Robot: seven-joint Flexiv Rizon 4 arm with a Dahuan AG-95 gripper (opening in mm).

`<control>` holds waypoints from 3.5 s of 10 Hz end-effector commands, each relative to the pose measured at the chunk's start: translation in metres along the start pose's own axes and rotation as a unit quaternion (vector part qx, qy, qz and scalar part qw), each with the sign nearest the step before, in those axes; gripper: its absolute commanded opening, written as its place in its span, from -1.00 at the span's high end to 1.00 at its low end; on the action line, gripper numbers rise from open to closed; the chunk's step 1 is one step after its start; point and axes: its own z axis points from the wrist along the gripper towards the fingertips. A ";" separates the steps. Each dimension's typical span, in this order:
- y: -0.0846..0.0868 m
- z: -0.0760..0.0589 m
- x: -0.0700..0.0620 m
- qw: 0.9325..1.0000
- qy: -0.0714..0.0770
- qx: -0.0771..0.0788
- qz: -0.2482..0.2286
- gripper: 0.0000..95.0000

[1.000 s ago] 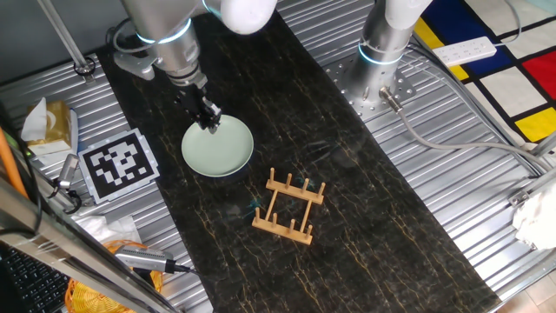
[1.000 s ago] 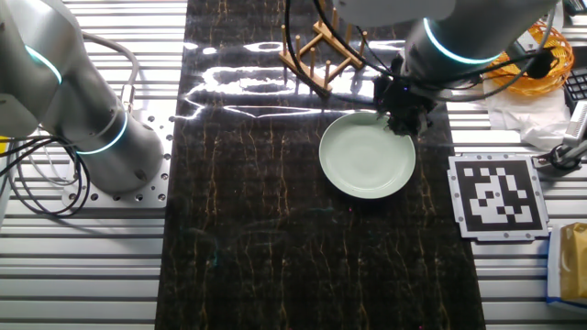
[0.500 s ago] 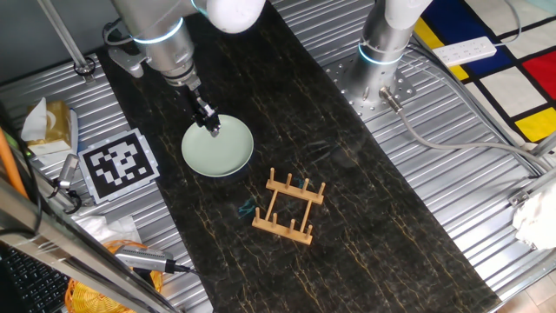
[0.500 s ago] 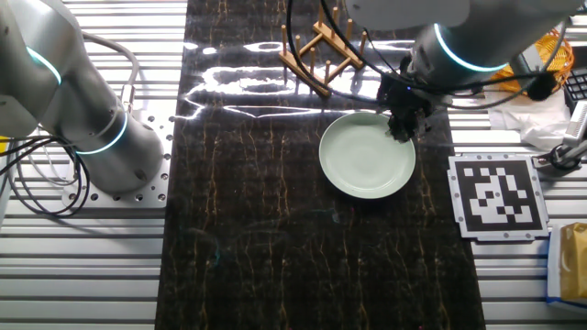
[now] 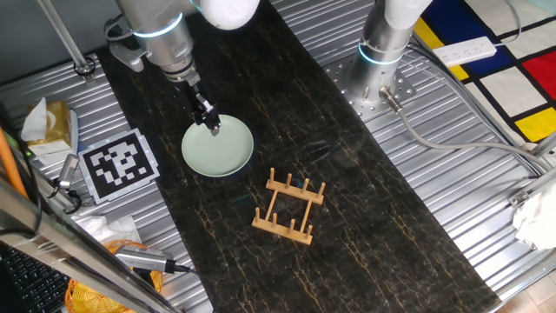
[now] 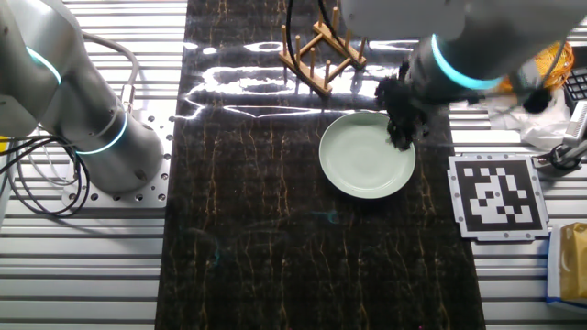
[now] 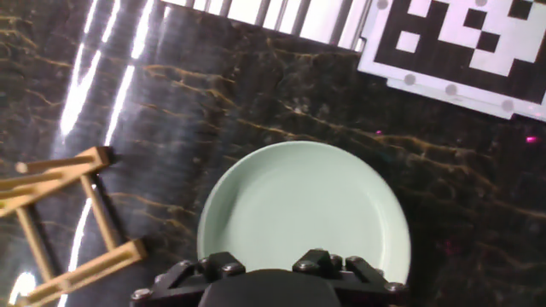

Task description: Put the dish on the dish rack

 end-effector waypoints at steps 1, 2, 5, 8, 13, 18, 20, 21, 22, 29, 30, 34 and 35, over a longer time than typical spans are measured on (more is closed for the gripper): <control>-0.023 0.008 0.004 0.999 -0.006 0.010 -0.038 0.60; -0.031 0.006 0.004 0.998 -0.006 0.013 -0.053 0.60; -0.064 0.010 -0.002 0.998 -0.011 0.023 -0.066 0.60; -0.083 0.020 -0.002 0.998 -0.019 0.019 -0.049 0.20; -0.083 0.032 -0.002 0.999 -0.021 0.008 -0.038 0.60; -0.085 0.030 -0.001 1.000 -0.004 0.012 -0.014 0.60; -0.085 0.030 -0.001 0.999 0.038 -0.013 -0.032 0.60; -0.085 0.030 -0.001 0.996 0.067 -0.037 -0.051 0.60; -0.085 0.030 -0.001 0.994 0.083 -0.043 -0.066 0.60; -0.097 0.063 0.002 0.986 0.128 -0.045 -0.097 0.60; -0.097 0.062 0.002 0.985 0.129 -0.047 -0.101 0.60; -0.097 0.062 0.002 0.985 0.132 -0.044 -0.104 0.60; -0.098 0.063 0.002 0.984 0.135 -0.037 -0.106 0.60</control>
